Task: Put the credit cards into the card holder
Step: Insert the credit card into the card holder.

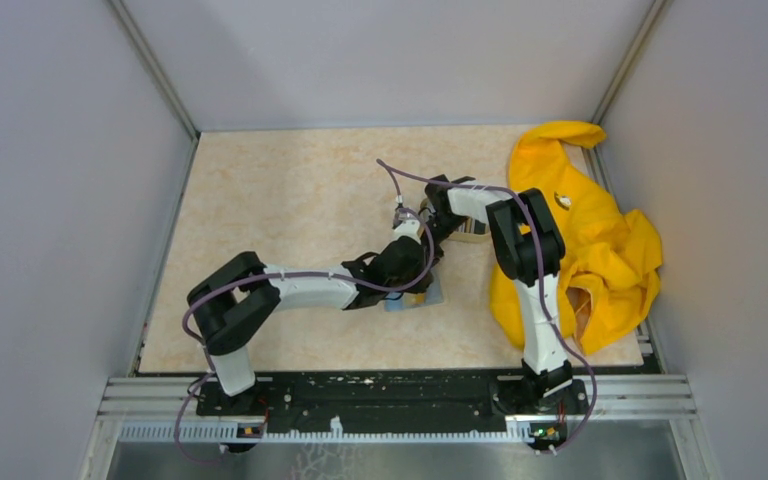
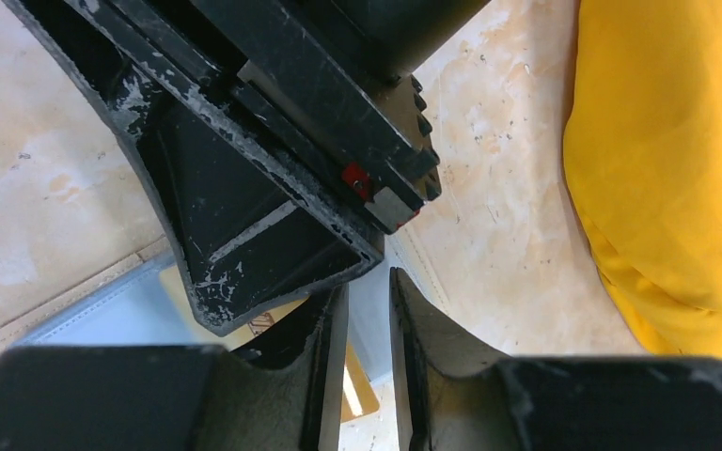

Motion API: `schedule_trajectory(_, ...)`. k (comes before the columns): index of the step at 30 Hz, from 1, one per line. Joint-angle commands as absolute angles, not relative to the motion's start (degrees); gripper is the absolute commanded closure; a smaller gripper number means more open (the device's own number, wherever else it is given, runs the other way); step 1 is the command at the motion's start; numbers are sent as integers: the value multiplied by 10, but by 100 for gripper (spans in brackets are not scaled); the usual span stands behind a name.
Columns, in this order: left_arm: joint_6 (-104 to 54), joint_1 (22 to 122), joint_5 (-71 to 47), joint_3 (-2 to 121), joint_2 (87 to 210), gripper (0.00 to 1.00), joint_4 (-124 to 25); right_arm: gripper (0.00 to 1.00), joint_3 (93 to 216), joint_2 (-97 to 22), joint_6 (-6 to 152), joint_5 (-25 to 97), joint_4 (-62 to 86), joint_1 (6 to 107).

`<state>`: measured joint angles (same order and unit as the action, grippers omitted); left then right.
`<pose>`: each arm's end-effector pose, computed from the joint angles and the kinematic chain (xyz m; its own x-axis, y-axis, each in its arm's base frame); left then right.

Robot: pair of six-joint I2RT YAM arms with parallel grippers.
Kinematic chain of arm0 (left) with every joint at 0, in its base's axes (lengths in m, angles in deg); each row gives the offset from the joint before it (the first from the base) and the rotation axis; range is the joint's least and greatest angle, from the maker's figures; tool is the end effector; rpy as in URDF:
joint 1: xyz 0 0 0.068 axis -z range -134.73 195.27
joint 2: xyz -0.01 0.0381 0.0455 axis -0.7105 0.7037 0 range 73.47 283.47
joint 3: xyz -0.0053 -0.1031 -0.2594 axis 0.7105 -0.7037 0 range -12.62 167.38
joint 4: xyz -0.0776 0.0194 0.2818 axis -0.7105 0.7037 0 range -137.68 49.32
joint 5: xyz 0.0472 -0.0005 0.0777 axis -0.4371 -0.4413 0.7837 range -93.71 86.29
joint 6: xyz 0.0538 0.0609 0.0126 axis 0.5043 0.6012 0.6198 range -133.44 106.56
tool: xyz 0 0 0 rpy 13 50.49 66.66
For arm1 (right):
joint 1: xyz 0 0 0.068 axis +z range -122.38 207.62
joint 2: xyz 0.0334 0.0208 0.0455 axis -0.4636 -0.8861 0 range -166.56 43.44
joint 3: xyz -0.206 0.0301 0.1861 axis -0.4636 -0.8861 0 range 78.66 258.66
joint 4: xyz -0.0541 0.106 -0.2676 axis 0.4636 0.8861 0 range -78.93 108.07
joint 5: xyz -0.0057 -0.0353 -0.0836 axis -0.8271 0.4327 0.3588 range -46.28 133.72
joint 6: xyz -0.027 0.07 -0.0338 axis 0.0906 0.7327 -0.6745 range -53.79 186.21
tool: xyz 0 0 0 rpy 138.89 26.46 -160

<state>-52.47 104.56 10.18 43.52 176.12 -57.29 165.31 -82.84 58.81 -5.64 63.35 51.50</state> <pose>0.2339 -0.3601 0.1306 -0.7020 -0.0151 -0.7120 0.3790 0.8385 -0.3915 0.3700 0.2233 0.0798 -0.8752 -0.4793 -0.0646 -0.3562 0.5485 0.7564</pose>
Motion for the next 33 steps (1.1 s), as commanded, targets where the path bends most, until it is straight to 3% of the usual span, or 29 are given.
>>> schedule_trajectory(1,-525,1050,118,463,1779,71,-548,78,1643,-823,568,1,611,510)
schedule_trajectory(24,-598,1060,246,514,1811,70,-407,71,1651,-801,563,9,614,510)
schedule_trajectory(33,-608,1061,271,505,1796,70,-388,71,1660,-741,551,28,616,505)
